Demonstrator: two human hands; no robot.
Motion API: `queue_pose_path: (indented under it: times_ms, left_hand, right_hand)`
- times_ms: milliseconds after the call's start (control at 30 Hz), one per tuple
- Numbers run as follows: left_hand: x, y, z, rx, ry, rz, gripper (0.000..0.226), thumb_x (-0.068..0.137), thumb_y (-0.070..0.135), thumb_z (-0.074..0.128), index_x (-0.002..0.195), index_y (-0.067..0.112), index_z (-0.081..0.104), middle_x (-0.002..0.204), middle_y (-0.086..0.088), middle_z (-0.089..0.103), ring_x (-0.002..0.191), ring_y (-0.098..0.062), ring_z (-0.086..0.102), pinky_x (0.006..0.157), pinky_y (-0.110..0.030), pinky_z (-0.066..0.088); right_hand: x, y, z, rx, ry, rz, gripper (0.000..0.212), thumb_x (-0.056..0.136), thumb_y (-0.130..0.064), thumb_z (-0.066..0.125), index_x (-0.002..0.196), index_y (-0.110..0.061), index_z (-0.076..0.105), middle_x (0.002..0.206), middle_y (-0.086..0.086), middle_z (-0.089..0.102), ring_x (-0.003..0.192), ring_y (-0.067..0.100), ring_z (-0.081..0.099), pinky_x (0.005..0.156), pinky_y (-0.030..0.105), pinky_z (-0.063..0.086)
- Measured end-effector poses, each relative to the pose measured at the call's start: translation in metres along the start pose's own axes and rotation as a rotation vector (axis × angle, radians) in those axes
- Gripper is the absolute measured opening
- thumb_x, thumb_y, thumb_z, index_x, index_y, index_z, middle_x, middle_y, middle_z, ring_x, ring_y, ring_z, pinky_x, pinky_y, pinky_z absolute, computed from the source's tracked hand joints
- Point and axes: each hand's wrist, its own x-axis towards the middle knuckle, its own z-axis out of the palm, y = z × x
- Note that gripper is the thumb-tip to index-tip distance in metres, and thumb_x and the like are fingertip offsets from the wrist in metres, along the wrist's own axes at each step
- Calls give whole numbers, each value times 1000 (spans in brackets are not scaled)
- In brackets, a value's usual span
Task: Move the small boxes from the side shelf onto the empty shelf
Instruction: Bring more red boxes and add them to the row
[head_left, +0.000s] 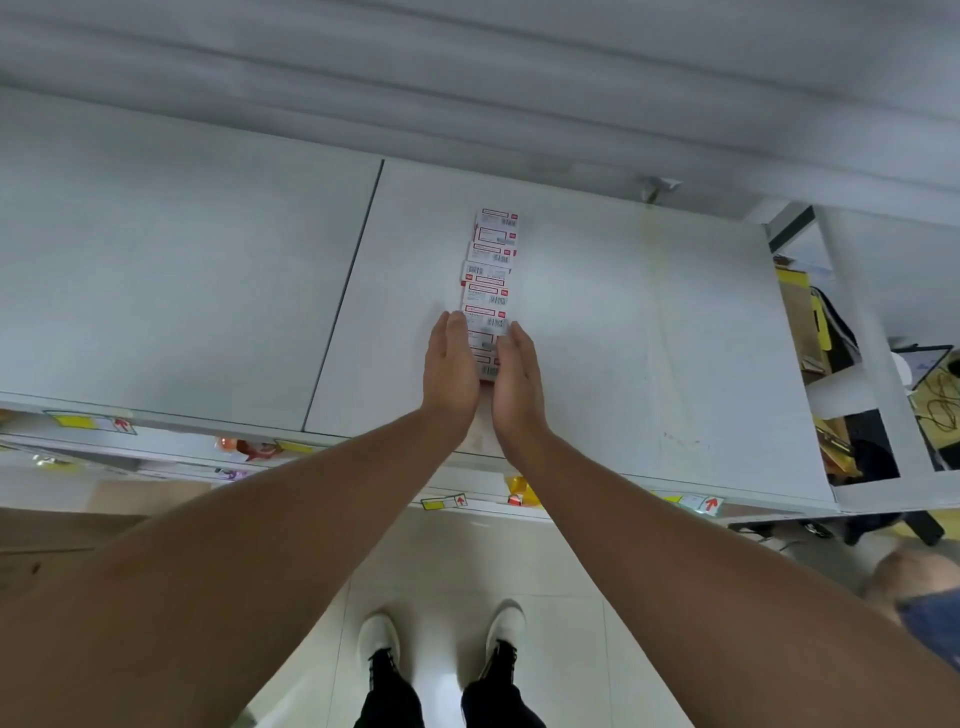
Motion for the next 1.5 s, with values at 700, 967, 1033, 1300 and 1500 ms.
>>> queue_pose_path:
  times_ms: [700,967,1033,1300,1500]
  left_hand:
    - [-8,0,-101,682,-202,179,52,111,42,49,160,24,45,165,3,45,146,-18,48,119,-35,36]
    - [-46,18,-152,1327,-333,392,60,106,49,46,162,26,41,171,3,33,153,-23,37,120,-48,41]
    - [-61,32,-160,1414,-296,432,59,106,48,46,161,26,41,170,3,35,152,-23,38,119,-47,42]
    - [-127,54,-155,1556,-92,416,60,106,54,42,159,26,43,165,1,41,144,-24,46,110,-46,48]
    - [-191,53,-132,1623,72,303,66,103,61,41,160,27,43,164,0,42,144,-28,45,112,-47,46]
  right_hand:
    - [-43,-16,-32,-582,-101,-58,43,113,-42,42,152,-30,54,151,-10,56,138,14,51,114,31,37]
    - [-80,-38,-48,-980,-266,-51,57,106,-48,55,157,-25,49,160,4,48,145,22,46,117,32,35]
    - [-85,-48,-50,-1081,-299,-67,62,104,-51,56,159,-25,46,161,4,47,146,23,46,116,33,37]
    - [-111,-87,-68,-1229,-432,-258,74,99,-56,56,165,-29,34,166,3,40,149,27,41,118,44,41]
    - [-132,-92,-93,-1369,-516,-468,75,99,-59,55,164,-28,33,165,5,38,146,29,41,110,48,47]
